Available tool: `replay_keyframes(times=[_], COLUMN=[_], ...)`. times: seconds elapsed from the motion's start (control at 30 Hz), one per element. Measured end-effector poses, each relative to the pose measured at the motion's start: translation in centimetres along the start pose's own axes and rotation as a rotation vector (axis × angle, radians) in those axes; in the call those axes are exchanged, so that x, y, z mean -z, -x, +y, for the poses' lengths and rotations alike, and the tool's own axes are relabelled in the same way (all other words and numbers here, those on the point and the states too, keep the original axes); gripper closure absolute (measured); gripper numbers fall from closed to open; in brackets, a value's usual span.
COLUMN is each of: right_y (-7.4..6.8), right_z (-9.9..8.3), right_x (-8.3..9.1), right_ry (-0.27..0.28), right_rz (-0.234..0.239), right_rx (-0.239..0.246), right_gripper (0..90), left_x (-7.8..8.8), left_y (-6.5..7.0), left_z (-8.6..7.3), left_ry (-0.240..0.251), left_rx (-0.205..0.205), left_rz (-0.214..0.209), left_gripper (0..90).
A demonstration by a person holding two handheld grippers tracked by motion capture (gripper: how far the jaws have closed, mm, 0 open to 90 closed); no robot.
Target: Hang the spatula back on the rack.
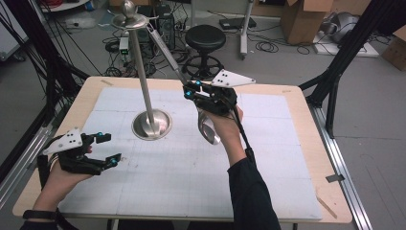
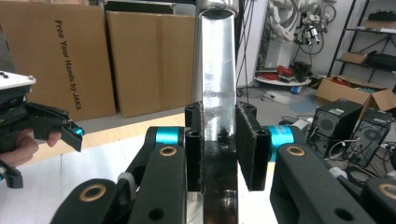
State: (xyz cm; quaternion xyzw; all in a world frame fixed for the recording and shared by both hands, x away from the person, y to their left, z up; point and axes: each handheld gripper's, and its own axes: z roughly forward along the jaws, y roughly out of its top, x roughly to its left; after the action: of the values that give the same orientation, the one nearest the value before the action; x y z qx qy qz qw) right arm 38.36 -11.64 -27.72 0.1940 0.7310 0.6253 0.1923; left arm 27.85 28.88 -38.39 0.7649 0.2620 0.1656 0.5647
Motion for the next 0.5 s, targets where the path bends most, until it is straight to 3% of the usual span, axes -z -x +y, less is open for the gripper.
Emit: replay_keyframes(times=[0.5], right_y=[-0.6], right_z=[-0.8], right_x=[-2.0], right_ry=[0.020], right_rz=[-0.017], right_rx=[-0.004], right_gripper=[75.1], left_x=[0.1], left_y=[-0.2], left_z=[-0.2], left_ry=[-0.001], left_rx=[0.005], left_rz=[0.003], left_gripper=[16.5])
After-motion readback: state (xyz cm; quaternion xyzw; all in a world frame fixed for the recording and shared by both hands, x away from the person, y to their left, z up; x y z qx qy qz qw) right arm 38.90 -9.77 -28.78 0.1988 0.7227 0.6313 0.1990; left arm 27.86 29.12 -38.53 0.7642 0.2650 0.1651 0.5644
